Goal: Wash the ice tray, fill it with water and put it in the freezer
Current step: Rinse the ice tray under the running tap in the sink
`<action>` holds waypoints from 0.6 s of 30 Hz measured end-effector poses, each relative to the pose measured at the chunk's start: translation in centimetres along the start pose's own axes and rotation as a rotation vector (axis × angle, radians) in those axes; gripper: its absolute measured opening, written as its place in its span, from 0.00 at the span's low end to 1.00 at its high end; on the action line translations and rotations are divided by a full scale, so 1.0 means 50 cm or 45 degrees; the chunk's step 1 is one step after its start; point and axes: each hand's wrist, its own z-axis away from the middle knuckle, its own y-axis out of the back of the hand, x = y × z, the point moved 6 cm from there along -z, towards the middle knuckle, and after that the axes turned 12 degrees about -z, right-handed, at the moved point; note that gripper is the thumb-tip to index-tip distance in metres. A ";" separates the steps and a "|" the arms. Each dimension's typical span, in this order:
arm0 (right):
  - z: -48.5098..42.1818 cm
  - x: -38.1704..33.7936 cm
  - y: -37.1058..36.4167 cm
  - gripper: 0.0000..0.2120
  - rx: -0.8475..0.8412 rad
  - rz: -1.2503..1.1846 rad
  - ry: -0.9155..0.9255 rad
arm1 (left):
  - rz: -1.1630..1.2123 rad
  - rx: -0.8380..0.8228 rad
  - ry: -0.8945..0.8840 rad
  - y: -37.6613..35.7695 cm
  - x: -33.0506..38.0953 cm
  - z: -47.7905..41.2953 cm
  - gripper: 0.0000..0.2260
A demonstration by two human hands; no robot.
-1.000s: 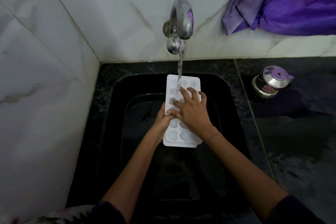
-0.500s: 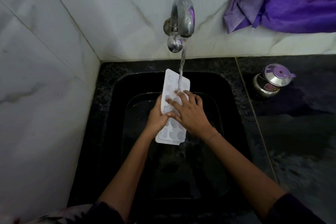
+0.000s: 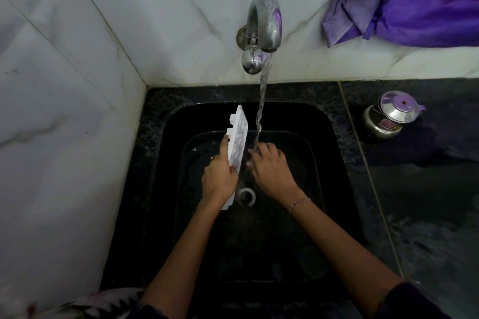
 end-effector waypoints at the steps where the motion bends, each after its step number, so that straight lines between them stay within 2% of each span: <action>1: -0.001 0.004 -0.004 0.19 -0.024 -0.065 -0.018 | 0.060 -0.009 0.018 -0.001 -0.008 0.004 0.34; 9: -0.007 0.024 -0.012 0.16 -0.039 -0.335 -0.131 | 0.615 -0.138 0.152 -0.023 -0.051 0.037 0.30; 18: -0.012 0.054 -0.007 0.17 -0.033 -0.269 -0.150 | 1.187 -0.229 0.403 -0.066 -0.073 0.051 0.22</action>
